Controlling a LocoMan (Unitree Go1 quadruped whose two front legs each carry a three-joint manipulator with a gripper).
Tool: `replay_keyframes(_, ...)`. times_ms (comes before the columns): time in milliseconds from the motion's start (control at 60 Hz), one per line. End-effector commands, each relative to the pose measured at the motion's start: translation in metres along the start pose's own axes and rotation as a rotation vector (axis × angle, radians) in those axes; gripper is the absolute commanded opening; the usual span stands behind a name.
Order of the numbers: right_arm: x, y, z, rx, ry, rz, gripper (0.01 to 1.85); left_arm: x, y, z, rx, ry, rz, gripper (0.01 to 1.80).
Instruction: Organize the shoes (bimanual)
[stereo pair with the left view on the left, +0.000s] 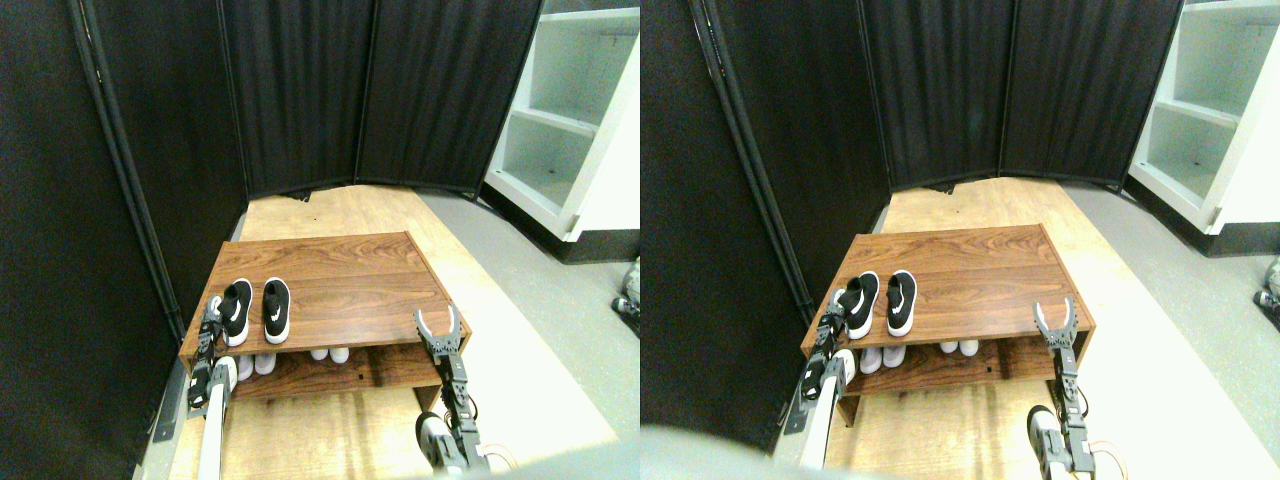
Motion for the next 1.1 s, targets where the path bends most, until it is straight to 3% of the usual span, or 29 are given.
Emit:
replay_keyframes(17,0.0,0.002,0.004,-0.008,-0.027,0.038,0.49,0.001,-0.009,-0.011,-0.05,0.041,-0.011,0.01)
replay_keyframes(533,-0.003,0.005,0.007,-0.003,-0.046,0.058,0.47,-0.01,-0.03,-0.027,-0.089,0.154,-0.052,0.01)
replay_keyframes(683,-0.002,0.004,0.006,-0.005,-0.05,0.062,0.45,-0.013,-0.028,-0.025,-0.101,0.143,-0.049,0.01)
replay_keyframes(783,-0.002,0.004,0.005,-0.009,-0.049,0.06,0.46,-0.013,-0.022,-0.018,-0.083,0.09,-0.051,0.01)
replay_keyframes(850,-0.002,0.004,0.005,-0.008,-0.045,0.051,0.49,-0.014,-0.017,-0.006,-0.051,0.045,-0.065,0.01)
replay_keyframes(983,-0.001,0.002,0.005,-0.006,-0.046,0.047,0.48,-0.025,-0.015,0.019,-0.051,0.026,-0.118,0.01)
replay_keyframes(1100,-0.001,0.001,0.004,-0.013,-0.038,0.032,0.49,-0.047,-0.013,0.035,-0.043,0.02,-0.153,0.01)
